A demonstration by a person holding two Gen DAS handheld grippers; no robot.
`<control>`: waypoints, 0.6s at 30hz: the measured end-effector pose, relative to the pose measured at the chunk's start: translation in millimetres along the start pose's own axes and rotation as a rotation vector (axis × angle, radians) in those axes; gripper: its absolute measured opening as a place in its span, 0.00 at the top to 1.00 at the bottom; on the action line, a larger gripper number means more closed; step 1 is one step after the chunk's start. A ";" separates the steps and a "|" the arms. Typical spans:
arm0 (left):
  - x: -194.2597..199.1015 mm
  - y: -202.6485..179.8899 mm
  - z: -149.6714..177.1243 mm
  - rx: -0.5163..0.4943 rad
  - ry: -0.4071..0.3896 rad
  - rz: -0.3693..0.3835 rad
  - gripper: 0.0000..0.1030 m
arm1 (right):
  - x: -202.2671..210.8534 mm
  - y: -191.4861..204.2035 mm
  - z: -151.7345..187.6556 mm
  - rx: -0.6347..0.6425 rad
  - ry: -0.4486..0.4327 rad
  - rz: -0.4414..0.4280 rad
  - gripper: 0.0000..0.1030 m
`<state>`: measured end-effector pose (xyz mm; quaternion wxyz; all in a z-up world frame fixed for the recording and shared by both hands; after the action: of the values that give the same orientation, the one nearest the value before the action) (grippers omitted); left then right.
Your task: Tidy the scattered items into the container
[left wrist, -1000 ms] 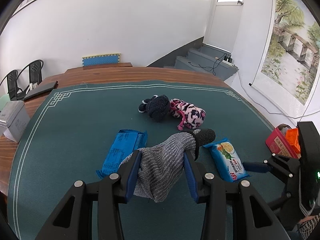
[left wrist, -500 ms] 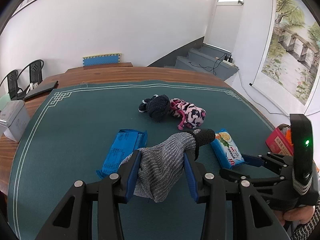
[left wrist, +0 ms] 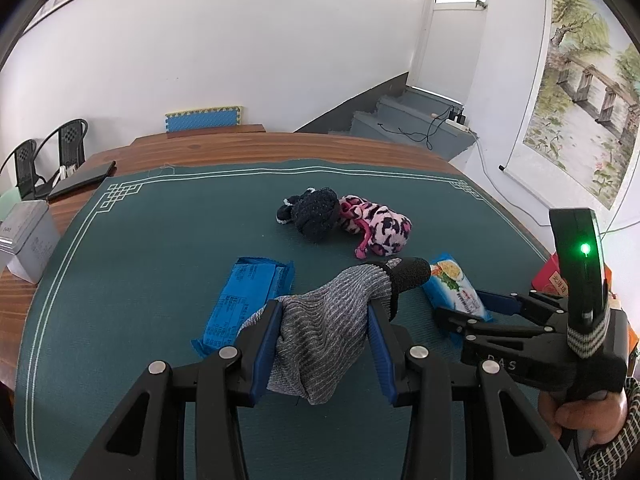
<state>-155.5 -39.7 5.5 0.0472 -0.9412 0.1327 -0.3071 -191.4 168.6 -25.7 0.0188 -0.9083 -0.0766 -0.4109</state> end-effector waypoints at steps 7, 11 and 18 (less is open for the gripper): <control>-0.4 -2.6 0.0 -0.010 0.001 0.006 0.57 | 14.4 -5.6 12.2 0.003 -0.031 0.005 0.57; 3.8 -8.9 -1.4 -0.007 -0.001 0.029 0.57 | 45.8 -23.5 21.2 -0.021 -0.080 0.010 0.57; 12.0 -52.7 1.0 -0.022 0.033 0.100 0.57 | 127.6 -76.1 42.7 -0.085 -0.215 0.069 0.57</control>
<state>-133.9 7.6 20.4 0.0498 -0.9286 0.1839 -0.3184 -88.4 263.7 39.4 -0.0141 -0.9491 -0.0294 -0.3132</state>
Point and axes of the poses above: each gripper's, at about its wrist camera, not at the fingertips, and x roughly against the way its jaws point, y to its left, z to its underside, the point moved 1 cm from there along -x, roughly the way its jaws point, and after that the axes turned 5 degrees about -y, right-handed, at the moved point
